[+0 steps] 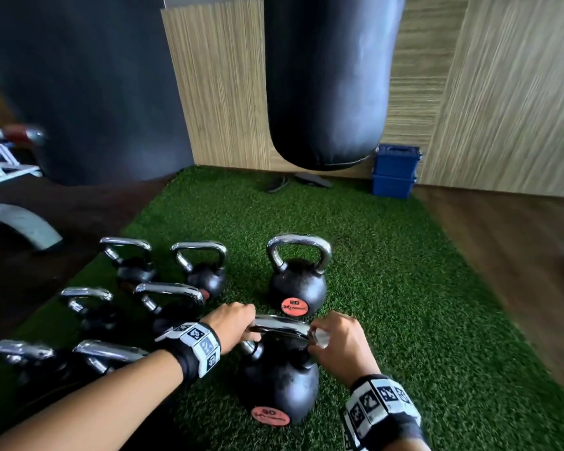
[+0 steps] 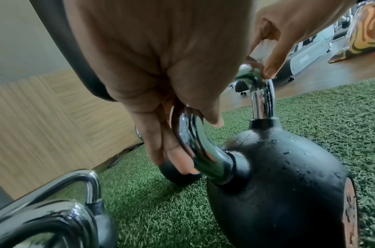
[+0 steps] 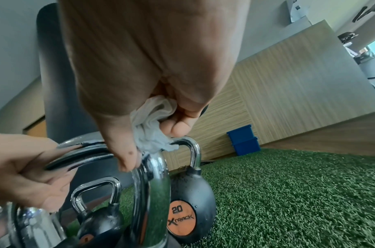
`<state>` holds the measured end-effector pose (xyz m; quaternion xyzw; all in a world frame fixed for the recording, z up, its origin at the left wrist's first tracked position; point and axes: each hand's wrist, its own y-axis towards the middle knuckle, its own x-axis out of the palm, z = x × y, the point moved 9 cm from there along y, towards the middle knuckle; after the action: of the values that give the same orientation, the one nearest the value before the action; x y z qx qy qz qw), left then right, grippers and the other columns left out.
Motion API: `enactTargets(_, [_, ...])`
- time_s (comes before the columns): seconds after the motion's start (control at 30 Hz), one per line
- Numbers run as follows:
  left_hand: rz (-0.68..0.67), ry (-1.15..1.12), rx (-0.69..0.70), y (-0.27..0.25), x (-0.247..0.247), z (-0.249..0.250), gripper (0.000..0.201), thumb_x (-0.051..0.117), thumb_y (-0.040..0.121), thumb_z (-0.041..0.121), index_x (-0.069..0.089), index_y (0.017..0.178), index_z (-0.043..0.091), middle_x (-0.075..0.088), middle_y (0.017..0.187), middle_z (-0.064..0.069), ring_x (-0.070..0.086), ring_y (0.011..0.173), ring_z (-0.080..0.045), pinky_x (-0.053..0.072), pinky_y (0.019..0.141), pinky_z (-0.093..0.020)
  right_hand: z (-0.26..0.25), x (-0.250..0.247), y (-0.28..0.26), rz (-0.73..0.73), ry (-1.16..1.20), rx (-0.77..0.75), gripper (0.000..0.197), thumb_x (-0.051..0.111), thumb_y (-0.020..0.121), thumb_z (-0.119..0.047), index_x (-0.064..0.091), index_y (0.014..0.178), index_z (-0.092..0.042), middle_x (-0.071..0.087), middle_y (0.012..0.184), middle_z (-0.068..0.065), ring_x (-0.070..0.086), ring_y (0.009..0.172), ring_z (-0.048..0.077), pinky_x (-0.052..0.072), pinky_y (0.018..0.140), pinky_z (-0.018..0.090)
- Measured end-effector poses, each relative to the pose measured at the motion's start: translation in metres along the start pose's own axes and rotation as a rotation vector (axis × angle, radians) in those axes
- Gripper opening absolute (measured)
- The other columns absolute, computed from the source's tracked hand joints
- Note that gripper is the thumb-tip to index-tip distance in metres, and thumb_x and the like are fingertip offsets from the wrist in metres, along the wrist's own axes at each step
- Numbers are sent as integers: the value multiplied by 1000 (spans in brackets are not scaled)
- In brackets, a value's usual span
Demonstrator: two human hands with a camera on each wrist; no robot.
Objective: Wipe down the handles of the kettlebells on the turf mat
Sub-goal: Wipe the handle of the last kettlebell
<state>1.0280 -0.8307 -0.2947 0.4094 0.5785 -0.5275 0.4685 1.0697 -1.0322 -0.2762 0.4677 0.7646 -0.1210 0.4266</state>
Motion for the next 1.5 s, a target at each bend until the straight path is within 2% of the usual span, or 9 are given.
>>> enactTargets(0.23, [-354, 95, 75, 2, -45, 10, 104, 82, 84, 27, 14, 160, 9, 40, 156, -16, 43, 142, -32, 36, 113, -34, 3, -15, 3, -111, 40, 53, 31, 67, 83, -10, 72, 112, -18, 74, 108, -3, 69, 94, 6, 57, 84, 17])
enactTargets(0.33, [-280, 156, 96, 12, -93, 17, 83, 68, 94, 37, 23, 161, 14, 37, 160, -12, 39, 145, -28, 34, 115, -33, -6, -39, 22, -62, 13, 1, 39, 66, 84, -11, 64, 121, -19, 71, 114, -1, 66, 99, 12, 53, 87, 19])
enactTargets(0.47, [-250, 150, 140, 34, -130, 10, 62, 66, 93, 44, 47, 148, 24, 57, 145, 1, 62, 115, -17, 45, 94, -23, -12, -61, 65, 35, 83, -24, 42, 67, 83, -9, 49, 120, -12, 63, 90, -1, 56, 71, 13, 39, 57, 10])
enactTargets(0.57, [-252, 104, 161, 62, -136, -9, 58, 65, 94, 45, 49, 147, 30, 61, 140, 8, 61, 117, -13, 39, 87, -20, -10, -60, 101, 85, 141, -27, 37, 59, 85, 2, 44, 118, -2, 61, 86, 1, 53, 71, 17, 37, 64, 22])
enactTargets(0.77, [-268, 78, 89, 142, -100, -67, 55, 67, 93, 43, 55, 142, 22, 63, 135, 5, 60, 122, -15, 45, 98, -25, 14, -41, 163, 41, 178, 92, 31, 55, 93, -2, 38, 119, -6, 60, 76, -5, 54, 56, 1, 38, 49, 11])
enactTargets(0.97, [-298, -170, -49, 234, -9, -95, 102, 74, 74, 70, 37, 153, 16, 50, 153, -5, 52, 137, -21, 43, 109, -29, 28, -36, 230, 172, 92, 80, 15, 67, 90, -12, 72, 104, -17, 60, 91, -18, 61, 90, 14, 50, 77, 27])
enactTargets(1.1, [-198, -494, 11, 274, 35, -79, 127, 73, 42, 89, 36, 151, 35, 58, 144, 8, 54, 132, -13, 40, 103, -18, 40, -32, 248, 214, 36, 55, 22, 72, 88, -15, 77, 106, -26, 54, 98, -17, 60, 91, 6, 52, 80, 23])
enactTargets(1.27, [-20, -964, 31, 303, 72, -63, 81, 75, 30, 94, 61, 104, 65, 75, 102, 25, 70, 108, -5, 52, 104, -33, 43, -30, 262, 300, 26, 57, 35, 78, 82, -17, 65, 114, -24, 70, 96, -15, 62, 84, -7, 44, 70, 5])
enactTargets(1.5, [-9, -1125, -34, 291, 79, -62, 59, 64, 41, 100, 58, 93, 73, 65, 93, 47, 61, 88, 22, 46, 81, -12, 28, -13, 272, 258, -165, -5, 19, 75, 86, -17, 78, 104, -24, 59, 103, -4, 56, 94, 13, 49, 88, 30])
